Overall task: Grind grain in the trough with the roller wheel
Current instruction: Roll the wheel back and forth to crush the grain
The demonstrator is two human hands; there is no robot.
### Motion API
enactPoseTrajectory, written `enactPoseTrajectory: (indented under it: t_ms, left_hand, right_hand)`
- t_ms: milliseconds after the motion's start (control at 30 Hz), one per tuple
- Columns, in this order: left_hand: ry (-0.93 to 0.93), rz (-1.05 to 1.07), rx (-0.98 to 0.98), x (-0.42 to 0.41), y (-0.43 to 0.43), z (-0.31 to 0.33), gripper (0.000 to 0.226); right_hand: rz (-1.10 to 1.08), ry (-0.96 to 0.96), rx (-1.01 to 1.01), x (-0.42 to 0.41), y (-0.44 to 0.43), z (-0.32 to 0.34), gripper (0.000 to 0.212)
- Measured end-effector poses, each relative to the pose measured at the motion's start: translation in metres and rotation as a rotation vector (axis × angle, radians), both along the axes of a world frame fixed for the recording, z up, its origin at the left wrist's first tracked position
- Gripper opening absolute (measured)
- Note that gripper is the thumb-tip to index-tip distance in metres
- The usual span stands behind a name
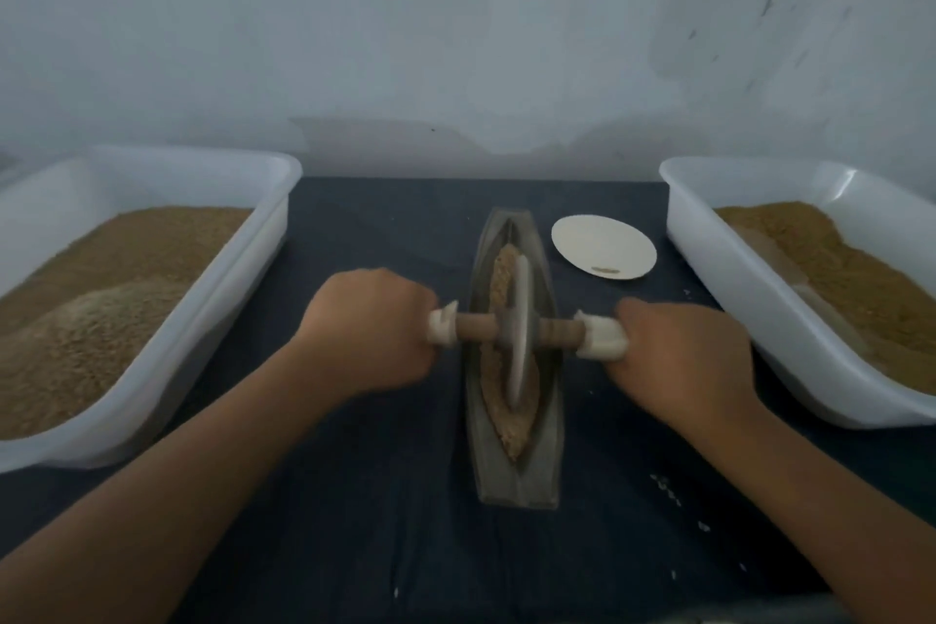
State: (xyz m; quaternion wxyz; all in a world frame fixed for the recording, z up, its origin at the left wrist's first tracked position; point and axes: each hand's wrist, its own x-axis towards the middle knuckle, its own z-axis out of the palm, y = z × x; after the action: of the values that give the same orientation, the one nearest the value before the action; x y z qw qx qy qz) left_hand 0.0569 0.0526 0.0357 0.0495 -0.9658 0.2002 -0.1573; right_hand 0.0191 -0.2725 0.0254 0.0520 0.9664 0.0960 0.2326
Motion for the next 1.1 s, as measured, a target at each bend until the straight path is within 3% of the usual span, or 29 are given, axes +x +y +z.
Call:
enactPoseTrajectory:
  t_ms: [233,400,567,833,967,1100]
  left_hand:
    - [0.075,0.143,-0.016,0.063,-0.028,0.029,0.035]
    - [0.116,0.108,-0.028,0.046,-0.027,0.032,0.031]
    - [0.016,-0.019,0.016,-0.007,0.002,0.009,0.032]
    - [0.131,0.174,-0.149,0.065,-0.023,0.017,0.037]
    - [0.175,0.141,-0.199,0.041,-0.015,0.011,0.034]
    - [-0.039,-0.022,-0.046,-0.011,0.006,-0.006,0.034]
  right_hand:
    - [-0.117,0.059,0.160,0.061,0.015,0.007,0.029]
    - [-0.154,0.127,0.107,0.052,0.012,0.011,0.028]
    - [-0.027,0.022,0.008,-0.008,-0.001,-0.007,0.043]
    - [-0.072,-0.058,0.011,0.065,0.022,0.024,0.034]
    - [-0.111,0.051,-0.054,0.048,0.025,0.034,0.027]
    - [-0.043,0.057,-0.013,-0.013,0.013,0.015,0.045]
